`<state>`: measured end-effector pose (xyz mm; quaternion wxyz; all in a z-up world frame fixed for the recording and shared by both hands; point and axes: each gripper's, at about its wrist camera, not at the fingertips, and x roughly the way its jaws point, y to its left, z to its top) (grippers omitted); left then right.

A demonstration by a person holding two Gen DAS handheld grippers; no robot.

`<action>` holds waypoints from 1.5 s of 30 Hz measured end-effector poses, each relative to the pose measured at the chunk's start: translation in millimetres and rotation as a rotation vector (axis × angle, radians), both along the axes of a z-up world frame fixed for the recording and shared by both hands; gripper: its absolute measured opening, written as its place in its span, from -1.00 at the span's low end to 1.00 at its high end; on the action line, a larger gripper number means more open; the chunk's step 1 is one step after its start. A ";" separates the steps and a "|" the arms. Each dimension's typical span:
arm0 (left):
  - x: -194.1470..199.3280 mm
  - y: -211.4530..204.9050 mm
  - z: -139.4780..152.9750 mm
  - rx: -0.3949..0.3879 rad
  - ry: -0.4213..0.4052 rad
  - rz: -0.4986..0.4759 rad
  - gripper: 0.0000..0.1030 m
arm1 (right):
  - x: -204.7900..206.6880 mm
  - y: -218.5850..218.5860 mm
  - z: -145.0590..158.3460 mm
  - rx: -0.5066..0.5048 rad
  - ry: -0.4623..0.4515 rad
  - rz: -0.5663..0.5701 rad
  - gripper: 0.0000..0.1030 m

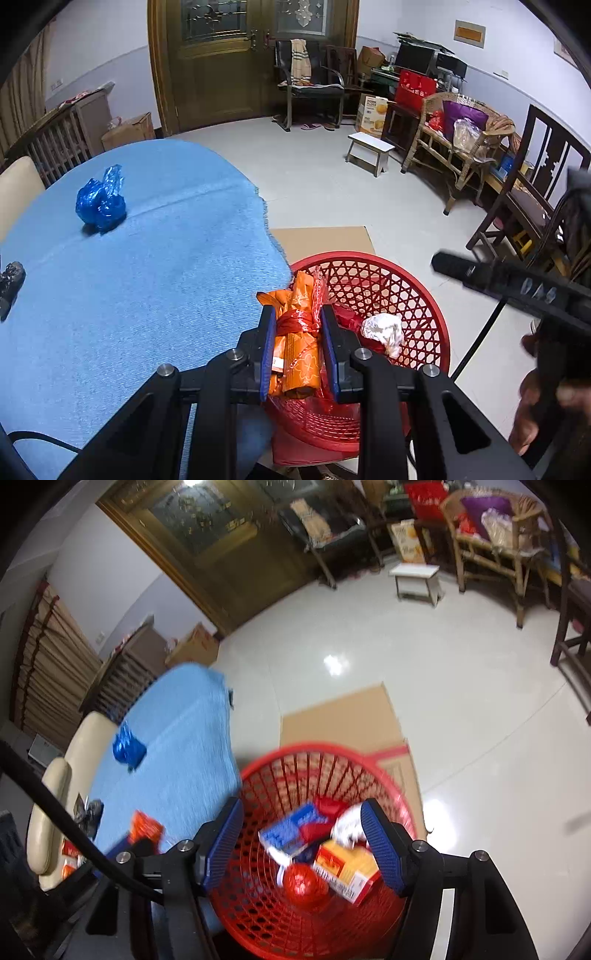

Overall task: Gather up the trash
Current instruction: 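Open the right tool then the left tool, dropping both bags into the basket, then move both open tools back over the table toward the black and blue bags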

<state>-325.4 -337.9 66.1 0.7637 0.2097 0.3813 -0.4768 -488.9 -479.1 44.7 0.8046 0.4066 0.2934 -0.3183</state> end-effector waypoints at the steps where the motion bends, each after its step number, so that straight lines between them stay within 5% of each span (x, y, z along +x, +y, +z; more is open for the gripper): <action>1: -1.8 -1.1 -0.7 0.003 0.001 -0.006 -0.52 | -1.7 -0.7 4.5 -0.012 -0.007 -0.007 0.37; 17: -18.0 -21.1 -19.8 0.072 0.018 -0.073 -0.47 | -13.5 -8.6 21.6 -0.055 -0.045 -0.067 0.37; 21: -14.8 -24.6 -23.8 0.084 0.035 -0.051 0.34 | -17.0 -9.7 26.4 -0.068 -0.049 -0.078 0.37; 34: 11.3 3.2 -2.0 0.040 0.035 0.036 0.37 | 0.9 3.8 33.3 -0.088 -0.028 -0.023 0.37; 45: 77.6 73.7 17.9 -0.022 0.032 0.260 0.41 | 50.8 38.9 36.7 -0.099 -0.004 0.113 0.37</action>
